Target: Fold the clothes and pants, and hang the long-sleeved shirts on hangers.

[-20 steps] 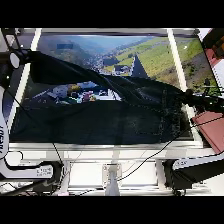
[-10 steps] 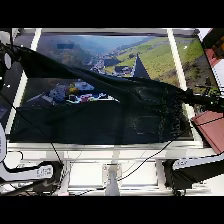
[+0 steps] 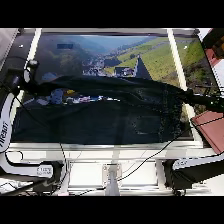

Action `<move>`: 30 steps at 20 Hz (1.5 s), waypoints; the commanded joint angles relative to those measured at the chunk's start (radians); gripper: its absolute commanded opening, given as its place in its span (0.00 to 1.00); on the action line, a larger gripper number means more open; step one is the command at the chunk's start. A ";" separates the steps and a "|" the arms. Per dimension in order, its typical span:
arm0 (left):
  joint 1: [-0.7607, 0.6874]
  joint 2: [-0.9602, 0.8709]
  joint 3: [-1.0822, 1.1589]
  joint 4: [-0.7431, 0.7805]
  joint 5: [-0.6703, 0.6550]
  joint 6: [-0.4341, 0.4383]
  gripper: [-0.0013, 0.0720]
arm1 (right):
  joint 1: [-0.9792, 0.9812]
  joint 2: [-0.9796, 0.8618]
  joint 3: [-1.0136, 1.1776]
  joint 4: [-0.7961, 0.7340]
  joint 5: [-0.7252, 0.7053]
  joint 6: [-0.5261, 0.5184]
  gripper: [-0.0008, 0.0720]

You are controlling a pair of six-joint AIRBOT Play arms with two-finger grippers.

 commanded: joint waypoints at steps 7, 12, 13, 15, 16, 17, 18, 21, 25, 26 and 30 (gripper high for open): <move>0.030 0.048 -0.057 0.263 -0.111 -0.156 1.00 | 0.000 0.000 0.001 -0.051 0.000 0.000 0.07; 0.033 0.100 -0.056 0.294 -0.094 -0.184 0.65 | 0.000 0.000 0.001 -0.051 -0.001 0.000 0.07; 0.043 0.134 -0.056 0.297 -0.052 -0.234 0.64 | 0.000 0.000 0.001 -0.051 -0.001 0.000 0.07; 0.083 0.210 -0.056 0.296 0.012 -0.350 0.64 | 0.000 0.000 0.000 -0.051 -0.001 0.000 0.07; 0.115 0.243 -0.056 0.286 0.025 -0.385 0.64 | 0.000 0.000 0.001 -0.051 -0.002 0.000 0.07; 0.160 0.267 -0.056 0.253 0.028 -0.422 0.64 | 0.000 0.000 0.001 -0.051 -0.002 0.000 0.07; 0.210 0.277 -0.056 0.173 0.019 -0.425 0.64 | 0.000 0.000 0.001 -0.051 -0.001 0.000 0.07; 0.416 0.232 -0.057 -0.439 -0.020 -0.245 0.64 | 0.000 0.000 0.001 -0.051 0.000 0.000 0.07; 0.593 0.108 -0.057 -1.040 -0.075 -0.117 0.99 | 0.000 0.000 0.001 -0.052 -0.003 -0.001 0.07; 0.597 0.085 -0.057 -1.043 -0.086 -0.112 0.99 | 0.000 0.000 0.001 -0.052 -0.004 -0.001 0.07; 0.596 0.026 -0.057 -1.020 -0.060 -0.246 0.99 | 0.000 0.000 0.000 -0.053 -0.008 -0.001 0.07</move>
